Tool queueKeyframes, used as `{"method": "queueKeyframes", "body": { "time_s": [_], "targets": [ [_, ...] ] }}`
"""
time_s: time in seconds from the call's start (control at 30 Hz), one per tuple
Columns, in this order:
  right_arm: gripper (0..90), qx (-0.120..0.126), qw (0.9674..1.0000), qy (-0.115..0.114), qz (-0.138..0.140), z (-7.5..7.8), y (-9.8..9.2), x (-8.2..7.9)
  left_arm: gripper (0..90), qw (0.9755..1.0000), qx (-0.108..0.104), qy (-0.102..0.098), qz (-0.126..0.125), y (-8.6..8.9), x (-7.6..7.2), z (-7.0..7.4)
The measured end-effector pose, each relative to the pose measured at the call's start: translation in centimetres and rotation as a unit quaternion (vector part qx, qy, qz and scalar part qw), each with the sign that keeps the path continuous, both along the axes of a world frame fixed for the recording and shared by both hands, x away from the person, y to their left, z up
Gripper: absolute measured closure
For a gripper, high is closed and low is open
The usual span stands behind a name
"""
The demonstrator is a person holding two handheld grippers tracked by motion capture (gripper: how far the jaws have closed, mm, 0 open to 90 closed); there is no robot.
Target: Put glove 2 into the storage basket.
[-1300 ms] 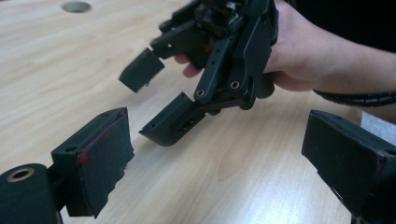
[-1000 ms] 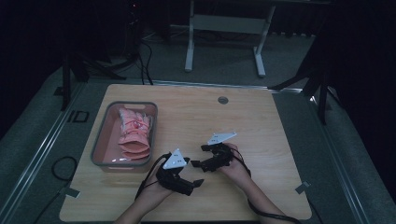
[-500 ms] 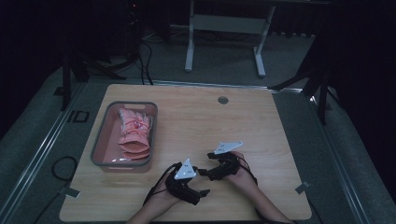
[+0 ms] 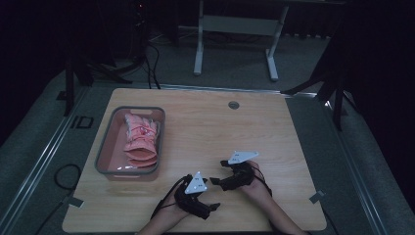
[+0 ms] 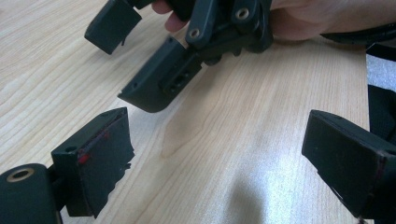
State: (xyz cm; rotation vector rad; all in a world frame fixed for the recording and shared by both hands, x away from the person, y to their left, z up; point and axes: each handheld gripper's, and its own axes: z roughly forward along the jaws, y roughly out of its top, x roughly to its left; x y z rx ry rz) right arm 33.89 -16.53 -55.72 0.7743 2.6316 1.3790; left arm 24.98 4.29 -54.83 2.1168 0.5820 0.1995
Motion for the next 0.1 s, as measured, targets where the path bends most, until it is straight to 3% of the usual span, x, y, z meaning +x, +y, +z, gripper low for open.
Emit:
{"method": "queueKeyframes", "body": {
  "time_s": [0.1],
  "targets": [
    [14.2, 0.002, 1.0000, 0.000, -0.004, 0.01, -0.14, 0.09, 8.5, 1.0000, -0.007, 0.004, -0.001, 0.07, 0.05, 0.07]
  ]
}}
